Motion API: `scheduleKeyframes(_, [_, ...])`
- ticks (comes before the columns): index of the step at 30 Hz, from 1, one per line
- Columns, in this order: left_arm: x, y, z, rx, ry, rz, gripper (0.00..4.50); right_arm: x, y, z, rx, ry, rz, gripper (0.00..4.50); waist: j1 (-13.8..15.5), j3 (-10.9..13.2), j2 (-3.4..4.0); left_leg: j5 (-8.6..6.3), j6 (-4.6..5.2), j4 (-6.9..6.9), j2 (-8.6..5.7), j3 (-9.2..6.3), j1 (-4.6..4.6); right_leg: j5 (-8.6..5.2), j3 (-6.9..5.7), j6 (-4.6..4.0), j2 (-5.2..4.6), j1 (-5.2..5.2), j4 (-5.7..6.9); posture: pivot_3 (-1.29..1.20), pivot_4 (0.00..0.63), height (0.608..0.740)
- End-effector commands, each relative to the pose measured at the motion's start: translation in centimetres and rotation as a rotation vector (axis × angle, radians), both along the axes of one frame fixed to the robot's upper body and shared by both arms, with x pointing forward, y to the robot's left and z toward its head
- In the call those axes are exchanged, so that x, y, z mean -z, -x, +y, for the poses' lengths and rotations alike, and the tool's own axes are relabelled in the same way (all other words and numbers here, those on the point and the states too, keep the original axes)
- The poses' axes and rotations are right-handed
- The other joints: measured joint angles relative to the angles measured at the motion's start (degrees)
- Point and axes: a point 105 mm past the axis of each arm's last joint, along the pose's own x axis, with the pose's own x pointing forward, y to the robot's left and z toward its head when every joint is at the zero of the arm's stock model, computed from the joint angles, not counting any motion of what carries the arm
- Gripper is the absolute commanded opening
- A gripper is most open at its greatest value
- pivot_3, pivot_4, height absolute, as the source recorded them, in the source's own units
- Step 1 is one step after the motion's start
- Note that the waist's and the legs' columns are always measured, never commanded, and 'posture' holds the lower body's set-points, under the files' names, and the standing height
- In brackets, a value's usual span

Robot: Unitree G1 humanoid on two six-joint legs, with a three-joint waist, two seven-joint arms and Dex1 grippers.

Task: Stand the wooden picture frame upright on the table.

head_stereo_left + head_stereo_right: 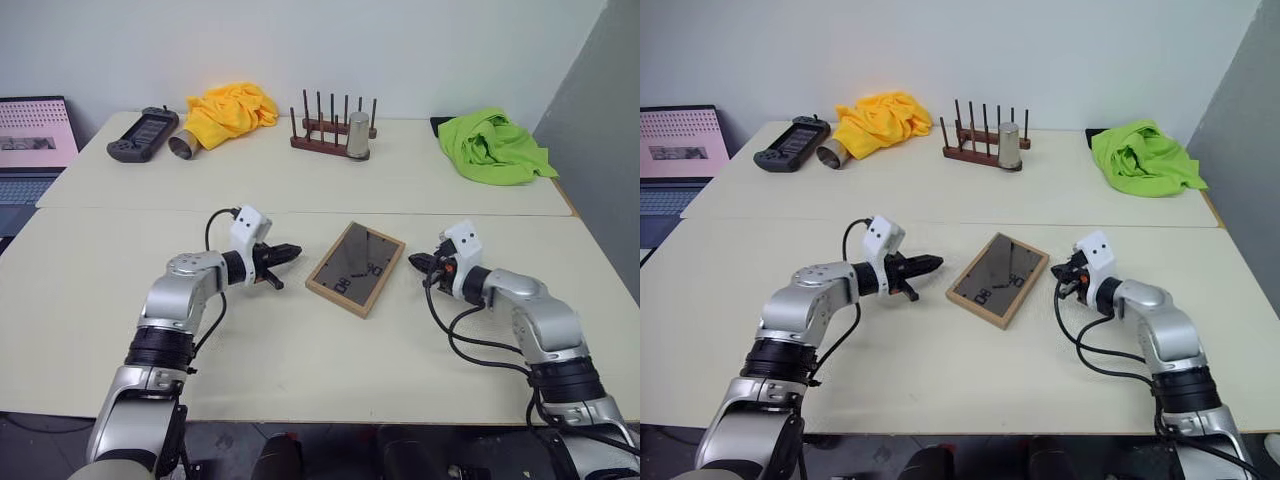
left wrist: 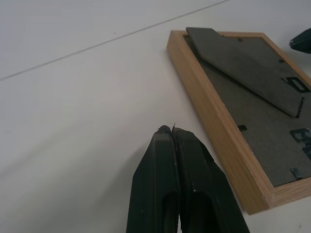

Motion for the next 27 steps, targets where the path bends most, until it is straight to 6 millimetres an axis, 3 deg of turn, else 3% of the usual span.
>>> scheduleKeyframes(1, [-0.6, 0.4, -1.3, 0.061, -0.005, -0.02, 0.07, -1.0, -0.6, 0.9, -0.013, 0.009, -0.06, 0.07, 0.0, 0.0, 0.0, 0.0, 0.0, 0.0, 0.0, 0.0, 0.0, 0.0, -0.01, 0.0, 0.0, 0.0, 0.0, 0.0, 0.15, 0.74])
scheduleKeyframes(7, [0.8, 1.6, -2.6, 0.136, -0.046, 0.027, 0.07, -0.9, -1.1, 2.3, -0.044, 0.014, -0.071, 0.07, -0.1, 0.0, 0.0, 0.0, 0.0, 0.0, 0.01, 0.0, 0.03, 0.0, -0.01, 0.0, 0.01, 0.0, 0.02, 0.0, 0.15, 0.74])
scheduleKeyframes(14, [0.7, 3.8, -3.3, 0.205, -0.051, 0.057, 0.07, -1.2, -1.3, 3.7, -0.084, 0.009, -0.083, 0.07, -0.2, 0.0, 0.0, 0.0, 0.0, -0.01, 0.01, 0.0, 0.03, 0.0, 0.01, 0.0, 0.0, 0.0, 0.03, 0.0, 0.15, 0.74])
scheduleKeyframes(22, [1.3, 5.2, -3.4, 0.21, -0.064, 0.078, 0.07, -1.2, -1.0, 4.0, -0.116, 0.002, -0.073, 0.07, -0.1, 0.0, 0.0, 0.0, 0.0, 0.0, 0.0, 0.0, 0.02, 0.0, 0.0, 0.0, -0.01, 0.0, 0.03, 0.0, 0.15, 0.74])
scheduleKeyframes(27, [1.8, 3.9, -0.9, 0.043, -0.075, 0.138, 0.07, -0.1, -0.1, 2.4, -0.138, 0.062, -0.046, 0.07, 0.0, 0.0, 0.0, 0.0, 0.0, 0.0, 0.0, -0.01, 0.02, 0.0, 0.0, 0.0, -0.01, 0.0, 0.02, 0.0, 0.15, 0.74])
